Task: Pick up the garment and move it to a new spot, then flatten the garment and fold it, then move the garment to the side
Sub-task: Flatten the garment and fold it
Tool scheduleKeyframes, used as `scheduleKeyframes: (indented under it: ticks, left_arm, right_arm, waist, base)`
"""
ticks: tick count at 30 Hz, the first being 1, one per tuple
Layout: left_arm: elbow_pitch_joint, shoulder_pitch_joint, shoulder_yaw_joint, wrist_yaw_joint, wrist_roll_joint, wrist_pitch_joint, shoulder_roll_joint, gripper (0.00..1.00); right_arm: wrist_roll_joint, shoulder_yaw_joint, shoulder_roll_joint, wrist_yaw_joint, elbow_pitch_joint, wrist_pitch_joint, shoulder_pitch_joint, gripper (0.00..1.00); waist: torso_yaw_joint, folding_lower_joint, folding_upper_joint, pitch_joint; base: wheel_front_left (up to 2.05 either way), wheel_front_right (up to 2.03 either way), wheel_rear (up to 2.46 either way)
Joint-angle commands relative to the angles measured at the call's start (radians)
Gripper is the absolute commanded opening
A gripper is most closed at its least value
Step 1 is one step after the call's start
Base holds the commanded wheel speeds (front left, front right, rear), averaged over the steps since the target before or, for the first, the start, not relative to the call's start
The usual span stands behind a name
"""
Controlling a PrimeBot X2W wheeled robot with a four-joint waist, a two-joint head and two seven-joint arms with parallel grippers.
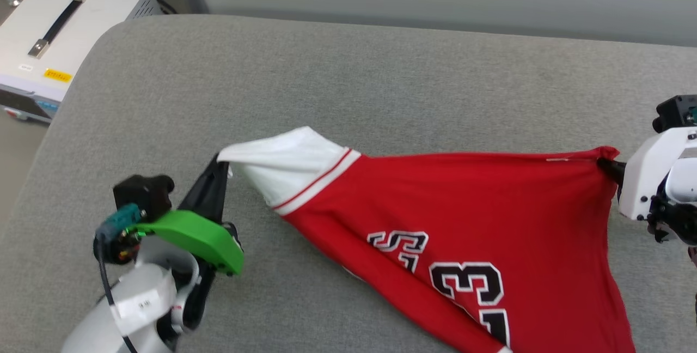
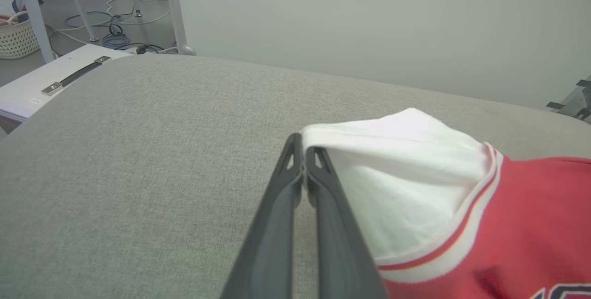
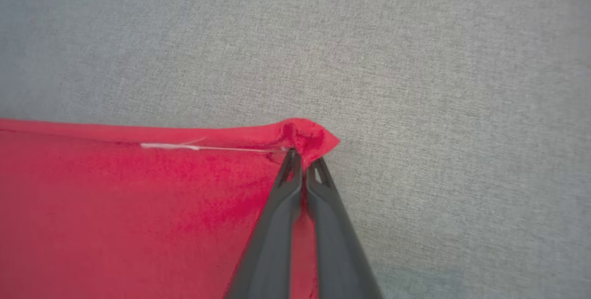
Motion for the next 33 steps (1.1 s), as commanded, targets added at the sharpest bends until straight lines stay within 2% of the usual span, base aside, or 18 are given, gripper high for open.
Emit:
scheduleKeyframes:
  ticks: [1, 9, 17, 27, 33]
  left_arm:
    - [0.011, -0.055, 0.018, -0.014, -0.008, 0.009, 0.020, 0.00]
    - [0.159, -0.312, 0.043, -0.092, -0.009, 0.097, 0.055, 0.00]
    - [0.385, -0.664, 0.052, -0.152, 0.045, 0.108, 0.032, 0.00]
    - [0.638, -1.148, 0.024, -0.175, 0.200, 0.042, 0.033, 0.00]
    - [0.728, -1.369, 0.004, -0.204, 0.251, 0.046, 0.030, 0.00]
  right_arm:
    - [-0.014, -0.009, 0.001, 0.000, 0.009, -0.023, -0.031, 0.00]
    - [-0.123, -0.062, 0.051, 0.000, 0.080, -0.124, -0.194, 0.00]
    - [-0.233, -0.126, 0.078, 0.000, 0.157, -0.220, -0.431, 0.00]
    - [-0.373, -0.195, 0.104, 0.000, 0.254, -0.358, -0.804, 0.00]
    - [-0.428, -0.218, 0.129, 0.000, 0.312, -0.385, -1.003, 0.00]
  waist:
    - [-0.046, 0.0000, 0.0000, -0.040]
    - [-0.110, 0.0000, 0.0000, -0.047]
    - [-0.141, 0.0000, 0.0000, 0.014]
    - [-0.173, 0.0000, 0.0000, 0.174]
    - [-0.176, 0.0000, 0.0000, 0.307]
  base:
    - [0.00, 0.00, 0.00]
    - [0.00, 0.00, 0.00]
    - [0.00, 0.00, 0.00]
    - [0.00, 0.00, 0.00]
    - [0.00, 0.00, 0.00]
